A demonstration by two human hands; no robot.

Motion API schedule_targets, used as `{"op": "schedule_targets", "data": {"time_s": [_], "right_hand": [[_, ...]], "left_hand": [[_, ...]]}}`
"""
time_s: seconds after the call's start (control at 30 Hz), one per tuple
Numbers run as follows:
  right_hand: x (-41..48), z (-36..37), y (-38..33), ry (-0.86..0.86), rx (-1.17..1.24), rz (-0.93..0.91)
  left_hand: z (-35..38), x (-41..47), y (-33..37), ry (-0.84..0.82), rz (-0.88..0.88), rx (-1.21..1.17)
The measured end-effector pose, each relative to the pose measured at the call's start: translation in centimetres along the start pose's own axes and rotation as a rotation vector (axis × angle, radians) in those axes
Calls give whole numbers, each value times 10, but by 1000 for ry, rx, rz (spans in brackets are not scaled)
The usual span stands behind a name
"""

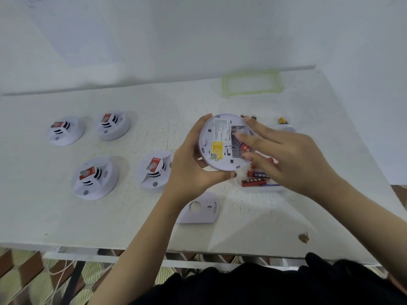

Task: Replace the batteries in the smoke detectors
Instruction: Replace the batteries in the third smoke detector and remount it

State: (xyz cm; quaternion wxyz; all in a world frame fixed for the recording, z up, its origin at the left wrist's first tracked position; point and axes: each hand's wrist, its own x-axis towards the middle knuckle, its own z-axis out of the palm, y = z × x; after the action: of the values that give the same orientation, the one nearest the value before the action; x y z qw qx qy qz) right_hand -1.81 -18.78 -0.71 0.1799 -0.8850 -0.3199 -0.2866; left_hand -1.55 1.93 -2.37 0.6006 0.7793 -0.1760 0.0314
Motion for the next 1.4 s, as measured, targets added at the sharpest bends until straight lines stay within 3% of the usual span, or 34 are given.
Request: {"op": "schedule_targets", "data": {"time_s": [0.1, 0.23, 0.47, 0.63, 0.8, 0.97, 1.27, 1.4], "right_hand": [[-7, -2, 1, 183, 42, 58], [-18, -7, 1, 215, 132, 196], [-28, -12, 19, -186, 159, 288], [8, -14, 44, -207, 249, 420], [54, 5, 82, -423, 80, 587], [77, 30, 93, -671, -61, 637], [83, 45, 98, -691, 25, 687], [81, 45, 101, -604, 184, 763]], "left_hand": [[1, 4, -2, 16, -3, -10], [1, 12, -8, 36, -29, -60], [3, 29, -14, 70, -37, -130], [5, 44, -17, 63, -9, -136], [5, 59, -20, 57, -7, -153], [3, 71, -25, 45, -18, -187], [3, 87, -32, 32, -5, -174], [3, 91, -35, 38, -4, -156]]}}
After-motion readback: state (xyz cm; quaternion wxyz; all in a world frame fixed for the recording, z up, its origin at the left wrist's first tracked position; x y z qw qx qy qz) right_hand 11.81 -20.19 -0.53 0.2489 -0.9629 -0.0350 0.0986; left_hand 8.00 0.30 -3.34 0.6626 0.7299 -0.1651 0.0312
